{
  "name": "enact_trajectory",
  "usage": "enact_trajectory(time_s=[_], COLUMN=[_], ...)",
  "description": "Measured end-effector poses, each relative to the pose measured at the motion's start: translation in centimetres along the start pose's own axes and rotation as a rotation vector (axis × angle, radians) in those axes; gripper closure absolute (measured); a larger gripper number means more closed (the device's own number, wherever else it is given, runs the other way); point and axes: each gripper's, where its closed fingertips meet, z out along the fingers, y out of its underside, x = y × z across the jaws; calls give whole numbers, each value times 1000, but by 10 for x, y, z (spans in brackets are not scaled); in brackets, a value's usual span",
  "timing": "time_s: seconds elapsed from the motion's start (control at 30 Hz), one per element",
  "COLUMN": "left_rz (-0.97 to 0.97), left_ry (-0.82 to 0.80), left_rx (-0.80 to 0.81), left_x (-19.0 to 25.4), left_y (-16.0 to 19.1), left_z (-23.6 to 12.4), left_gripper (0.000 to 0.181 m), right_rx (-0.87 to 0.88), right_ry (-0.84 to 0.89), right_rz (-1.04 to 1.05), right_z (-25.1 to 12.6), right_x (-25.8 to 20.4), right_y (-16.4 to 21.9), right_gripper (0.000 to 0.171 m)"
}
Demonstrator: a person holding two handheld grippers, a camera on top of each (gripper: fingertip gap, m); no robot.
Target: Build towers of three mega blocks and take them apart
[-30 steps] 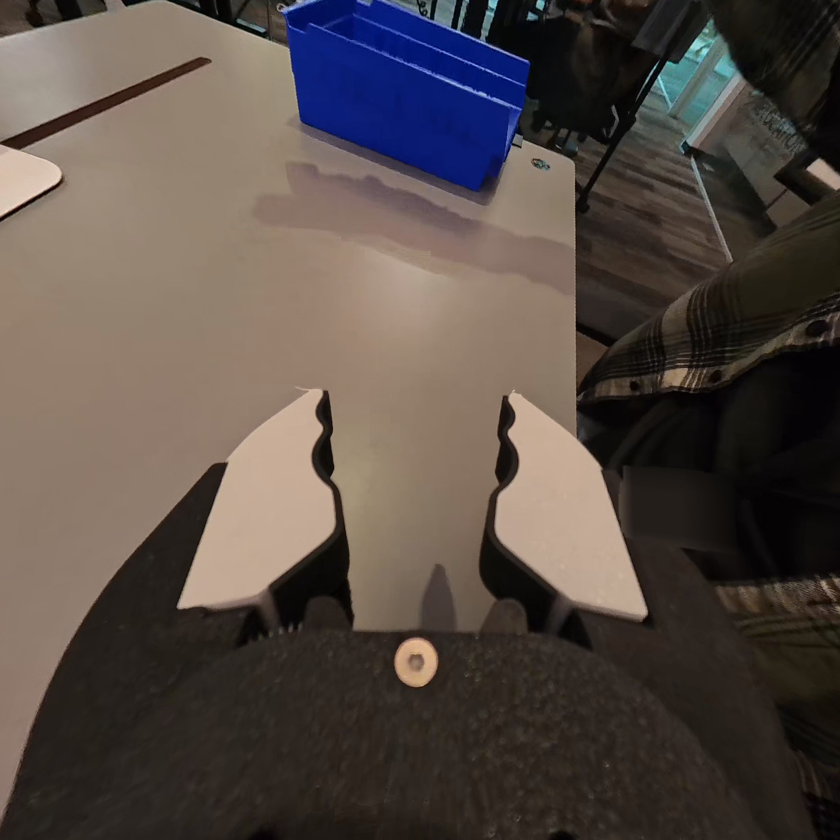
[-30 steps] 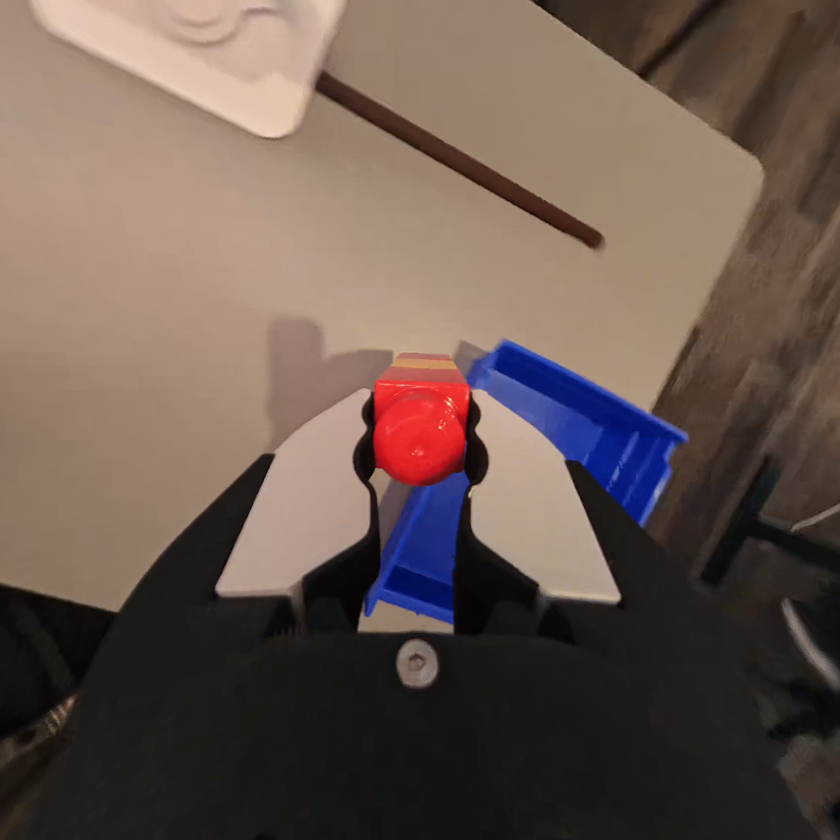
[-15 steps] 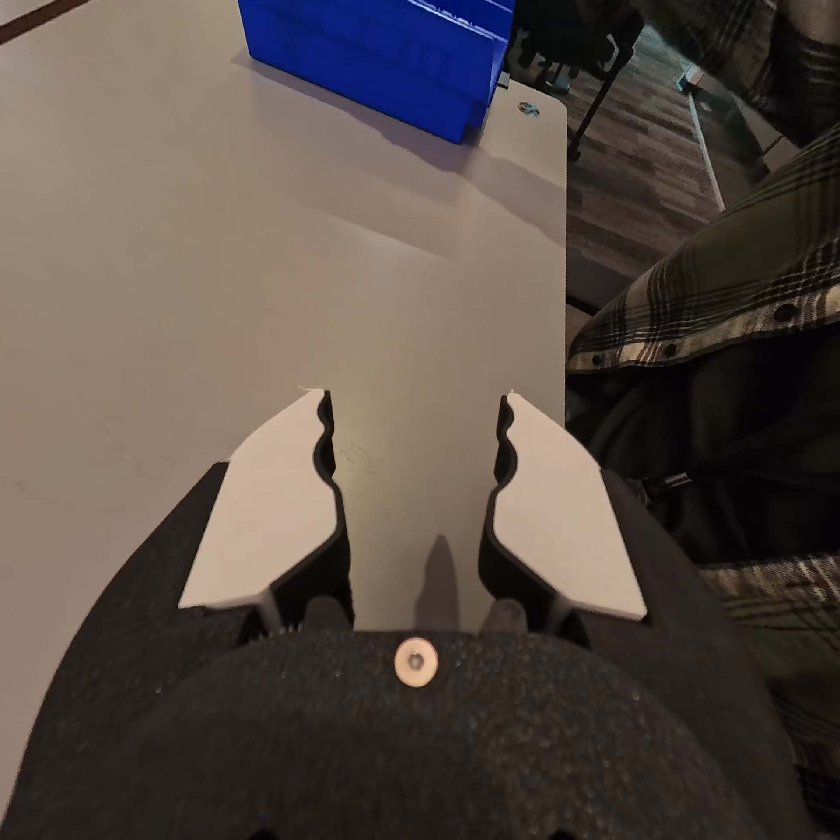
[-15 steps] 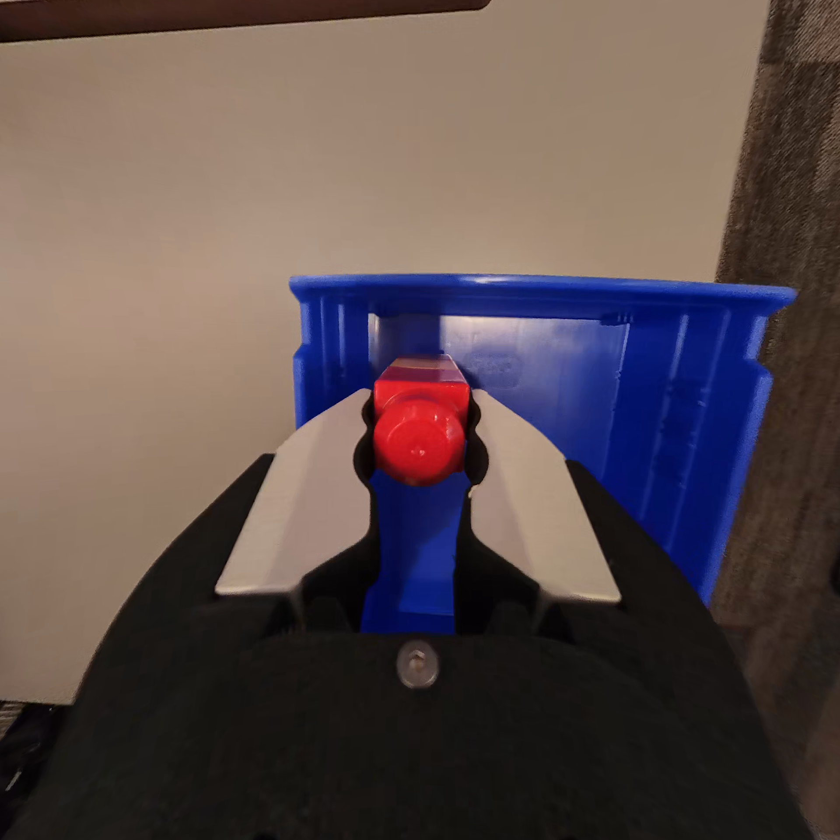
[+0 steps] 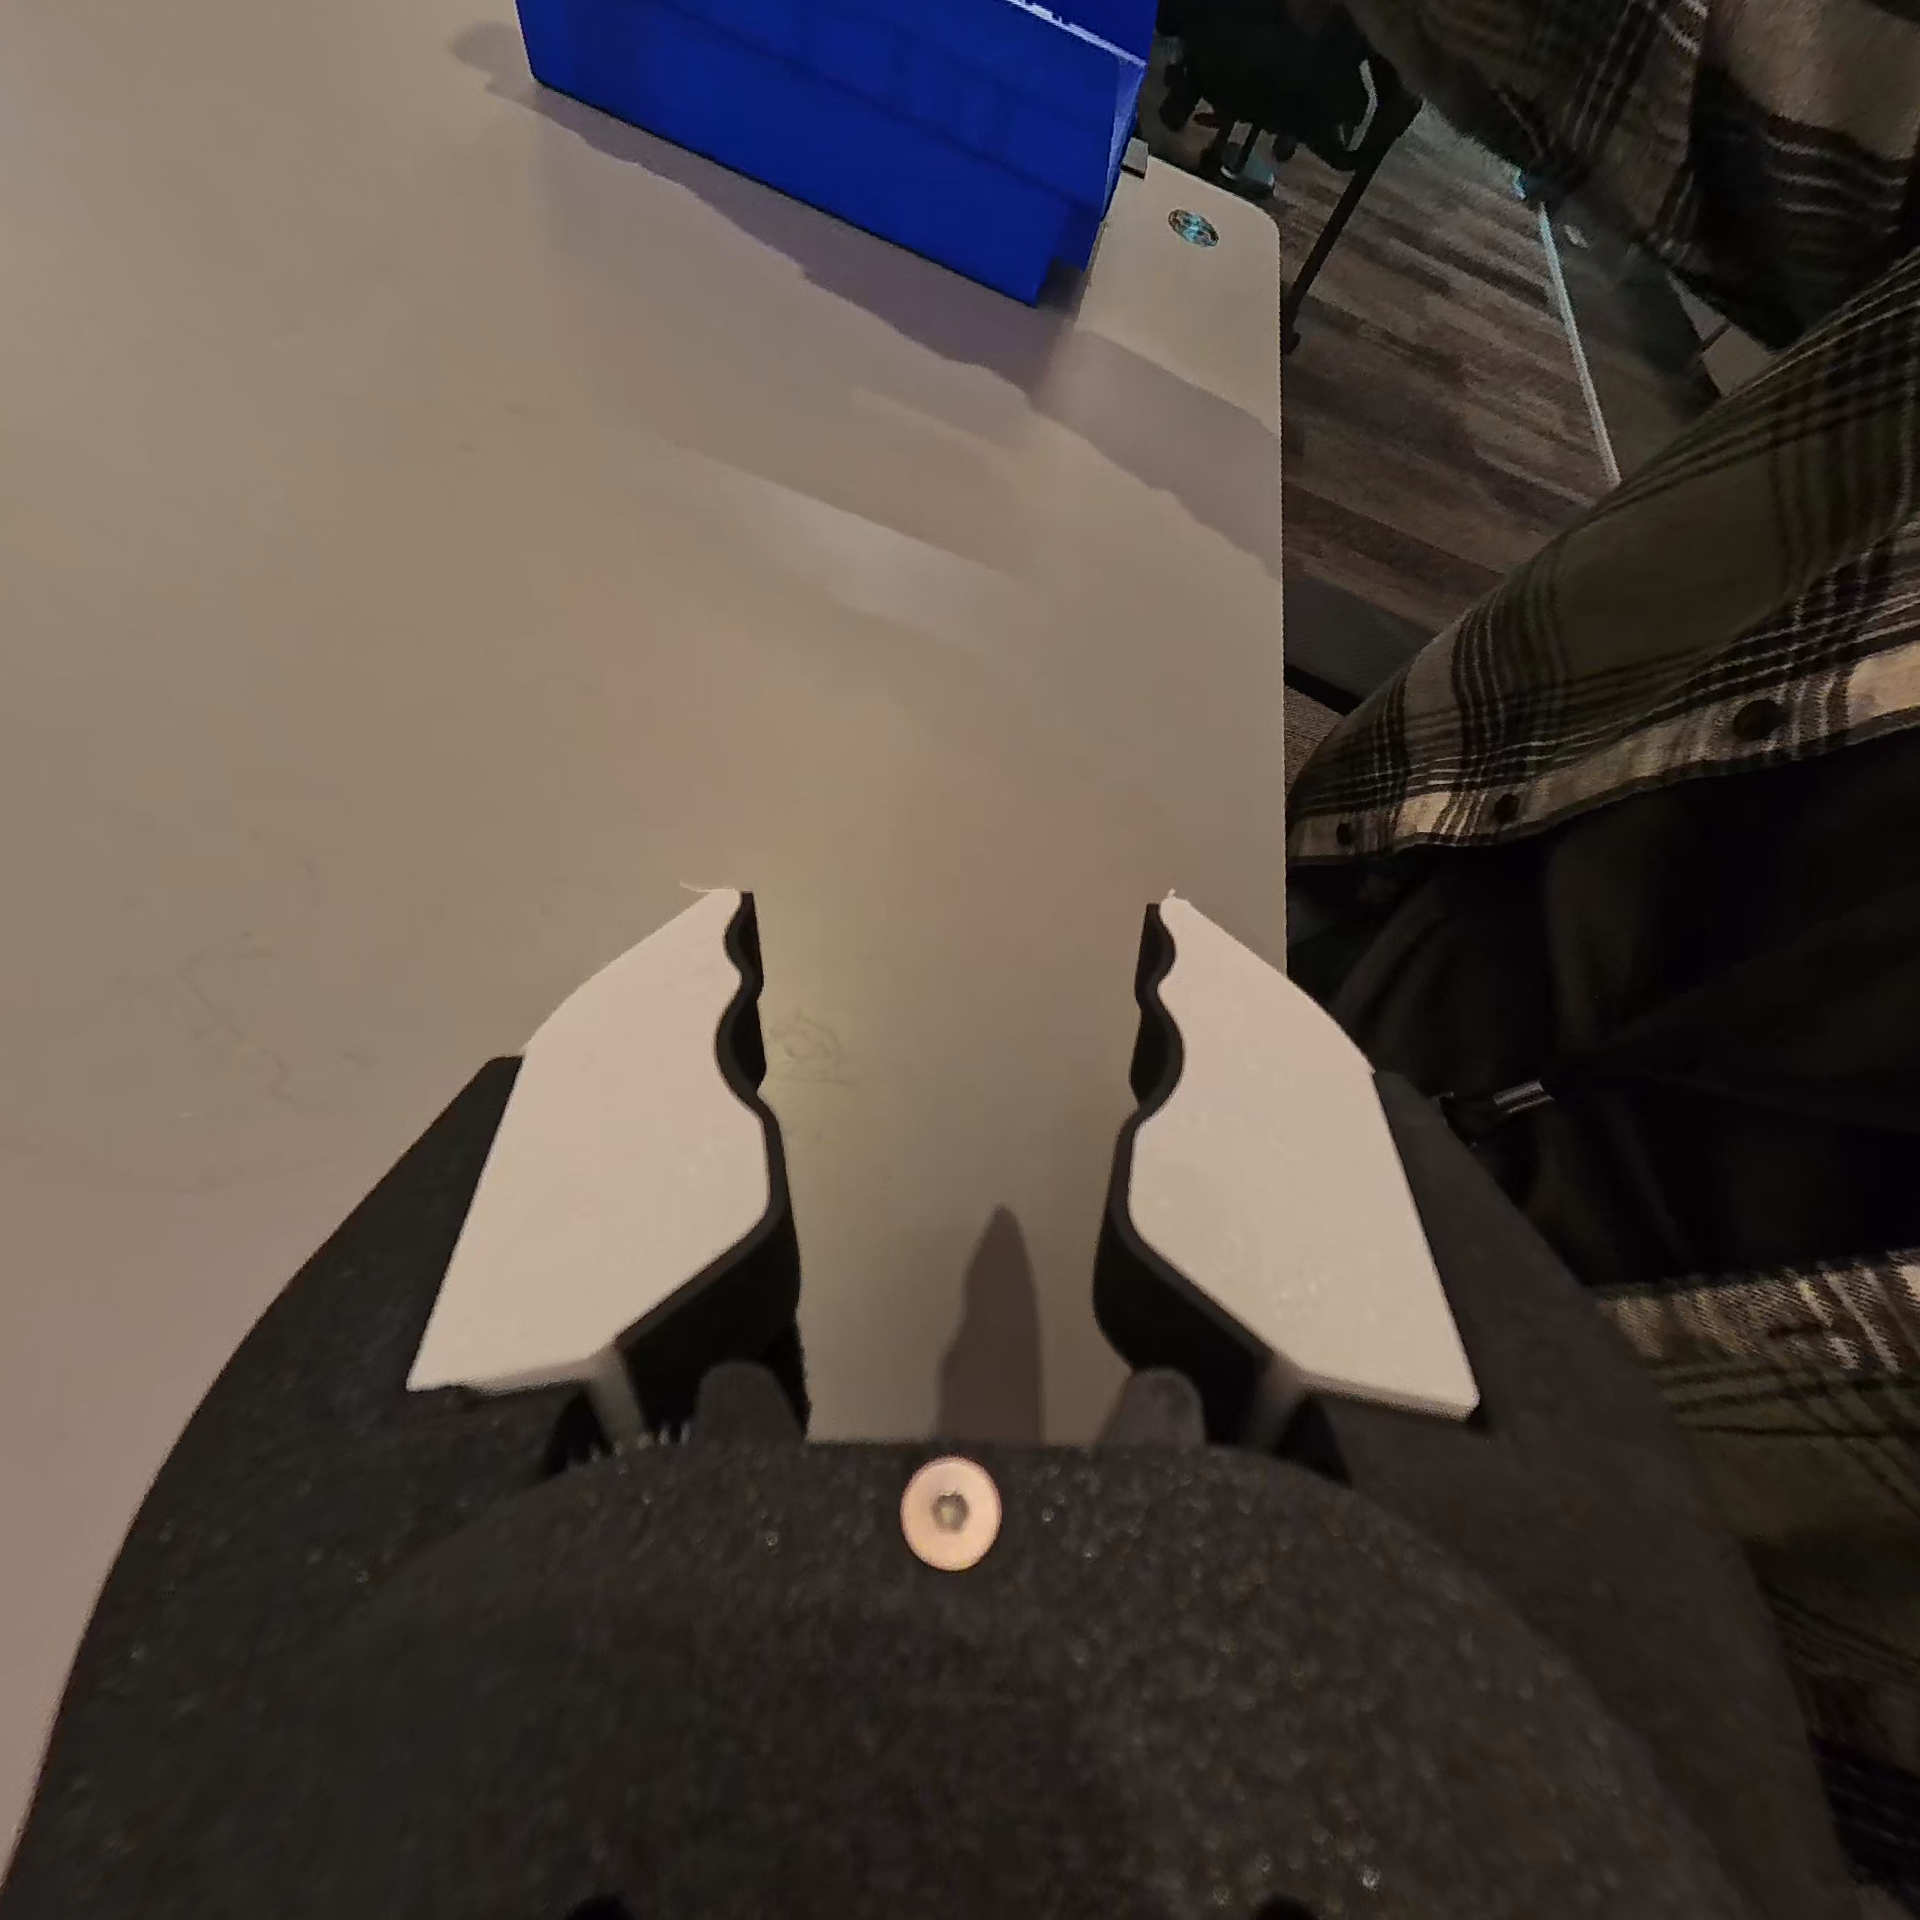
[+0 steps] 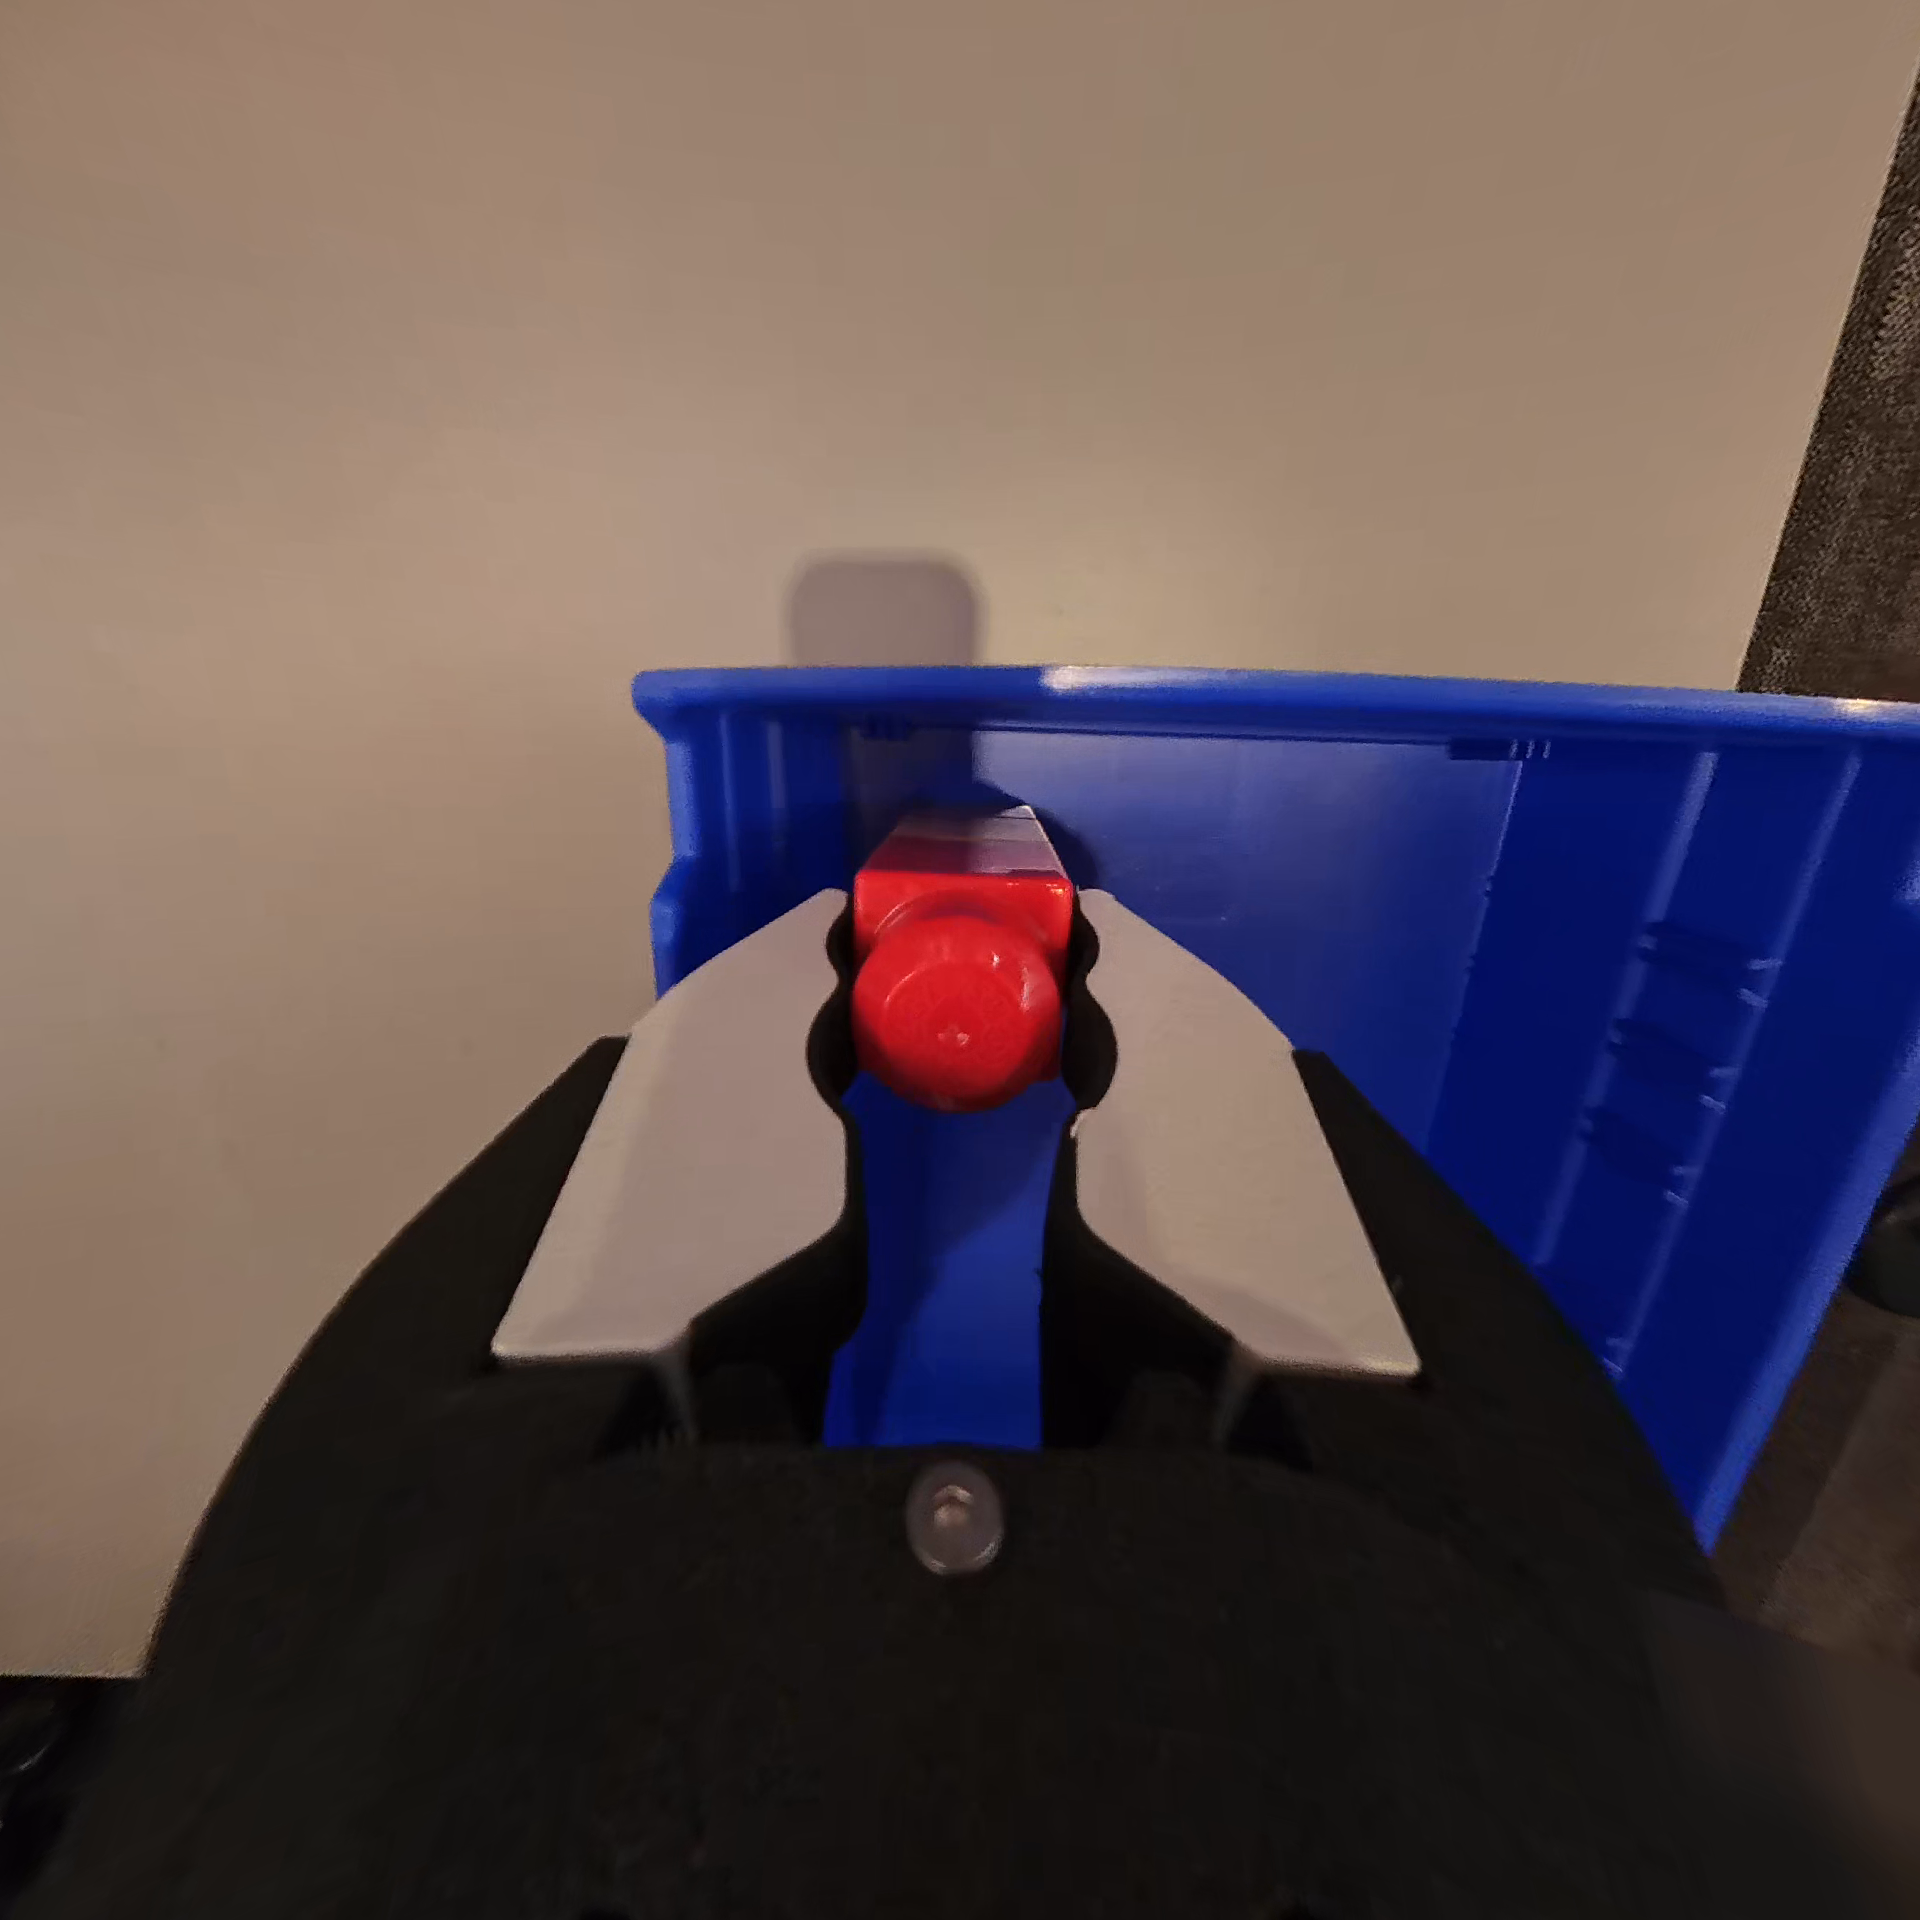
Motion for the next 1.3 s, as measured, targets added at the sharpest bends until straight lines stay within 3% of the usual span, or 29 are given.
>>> enact_trajectory(time_s=[0.1,0.33,0.53,0.67,0.8,0.9,1.1,1.3], left_rz=[-3,-13,-24,-16,-8,-10,-113,-195], left_ry=[0,-4,-42,-125,-268,-425,-679,-685], left_rx=[8,48,102,135,163,127,-45,-193], left_x=[0,1,1,-2,-9,-23,-64,-105], left_y=[1,-3,-10,-15,-19,-9,47,121], left_z=[-2,-9,-23,-49,-103,-158,-258,-287], left_gripper=[112,112,110,107,107,107,109,120], right_rx=[13,74,210,330,408,428,406,410], right_ry=[1,-14,-13,-52,-108,-166,-319,-480], right_rz=[17,21,-37,-142,-262,-355,-459,-504], right_z=[-3,-29,-86,-130,-153,-149,-106,-70], right_x=[0,-5,-19,-50,-93,-128,-186,-237], right_y=[-2,-9,-12,0,32,64,126,164], right_gripper=[135,113,85,86,87,89,91,95])
